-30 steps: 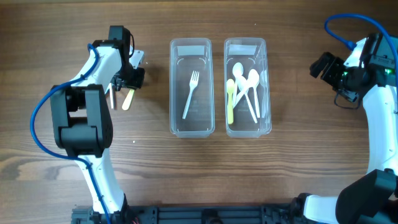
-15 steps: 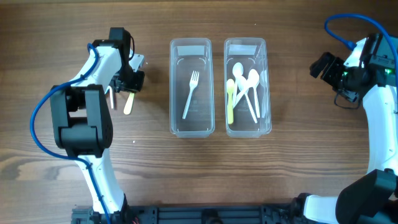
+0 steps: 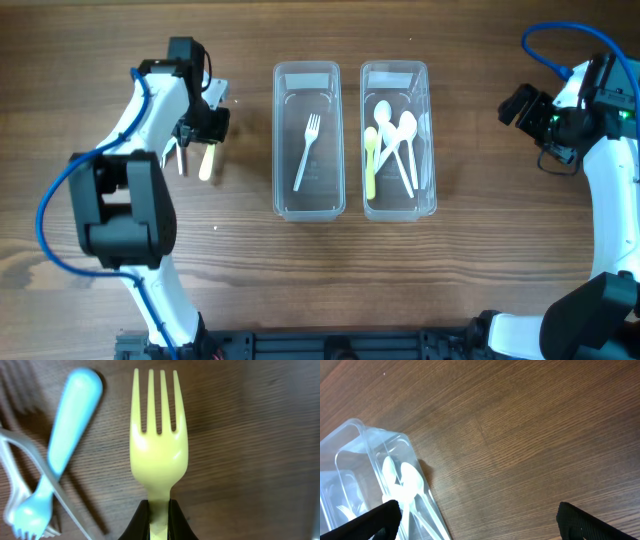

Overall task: Pack container
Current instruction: 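Place the yellow fork into the left container, then reach the left gripper to the crossed white and blue forks and grasp a white fork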

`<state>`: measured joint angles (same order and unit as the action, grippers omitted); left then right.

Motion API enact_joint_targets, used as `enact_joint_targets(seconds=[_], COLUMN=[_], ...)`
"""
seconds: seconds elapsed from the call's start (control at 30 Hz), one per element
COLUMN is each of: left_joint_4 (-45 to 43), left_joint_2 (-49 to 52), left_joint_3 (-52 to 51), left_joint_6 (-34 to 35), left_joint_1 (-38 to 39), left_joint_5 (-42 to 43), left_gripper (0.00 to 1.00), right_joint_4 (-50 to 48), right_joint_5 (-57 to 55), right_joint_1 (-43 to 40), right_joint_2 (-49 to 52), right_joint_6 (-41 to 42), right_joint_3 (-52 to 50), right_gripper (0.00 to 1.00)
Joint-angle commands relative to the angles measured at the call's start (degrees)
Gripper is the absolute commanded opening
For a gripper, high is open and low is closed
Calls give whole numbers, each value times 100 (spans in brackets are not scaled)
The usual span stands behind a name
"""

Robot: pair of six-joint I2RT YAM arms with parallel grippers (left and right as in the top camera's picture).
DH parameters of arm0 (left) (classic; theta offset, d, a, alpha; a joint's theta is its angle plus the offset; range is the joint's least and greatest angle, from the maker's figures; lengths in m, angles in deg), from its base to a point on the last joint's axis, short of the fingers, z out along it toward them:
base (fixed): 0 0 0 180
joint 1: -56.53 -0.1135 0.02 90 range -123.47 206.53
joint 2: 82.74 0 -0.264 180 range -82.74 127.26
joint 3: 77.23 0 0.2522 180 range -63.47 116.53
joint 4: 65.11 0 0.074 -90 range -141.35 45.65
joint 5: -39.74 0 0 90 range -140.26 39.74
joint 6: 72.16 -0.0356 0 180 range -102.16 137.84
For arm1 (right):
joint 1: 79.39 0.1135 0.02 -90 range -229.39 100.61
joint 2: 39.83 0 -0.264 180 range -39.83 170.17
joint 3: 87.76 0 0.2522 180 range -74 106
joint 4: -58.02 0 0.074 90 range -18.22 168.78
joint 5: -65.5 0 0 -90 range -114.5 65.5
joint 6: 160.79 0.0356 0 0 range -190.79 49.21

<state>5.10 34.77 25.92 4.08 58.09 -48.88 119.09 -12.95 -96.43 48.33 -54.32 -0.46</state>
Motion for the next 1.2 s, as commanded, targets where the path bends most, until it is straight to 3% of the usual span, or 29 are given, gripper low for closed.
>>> enact_joint_targets(seconds=[0.0,0.33,0.5,0.67,0.77,0.87,0.97,1.07,1.17], left_joint_4=[17,-85,-94,-348,-533,-446,-149,254,542], left_joint_2=[-684,-2151,-1827,-1189,-1176,-1237,-1499,-1775,-1679], left_joint_3=[-24,-22,-33,-35,-35,13,74,74,59], left_joint_6=[157,1178,1729,1773,1773,1768,1766,1578,944], left_joint_1=[203,1532,1915,2312,2411,2308,1993,1357,455], left_joint_5=[227,564,546,564,564,511,7,-734,-745], left_gripper=[4,4,4,5,26,32,46,58,60], right_joint_4=[-26,-35,-9,-7,-9,-9,-11,-11,-4], right_joint_5=[9,9,11,11,11,11,9,11,55], right_joint_1=[13,13,13,13,13,13,13,13,13], right_joint_2=[74,72,72,74,74,72,72,72,72], right_joint_6=[22,22,24,22,20,17,20,22,26], right_joint_3=[-4,-4,-4,-4,-4,-4,-4,-4,-4], right_gripper=[100,100,100,100,100,100,100,100,100])
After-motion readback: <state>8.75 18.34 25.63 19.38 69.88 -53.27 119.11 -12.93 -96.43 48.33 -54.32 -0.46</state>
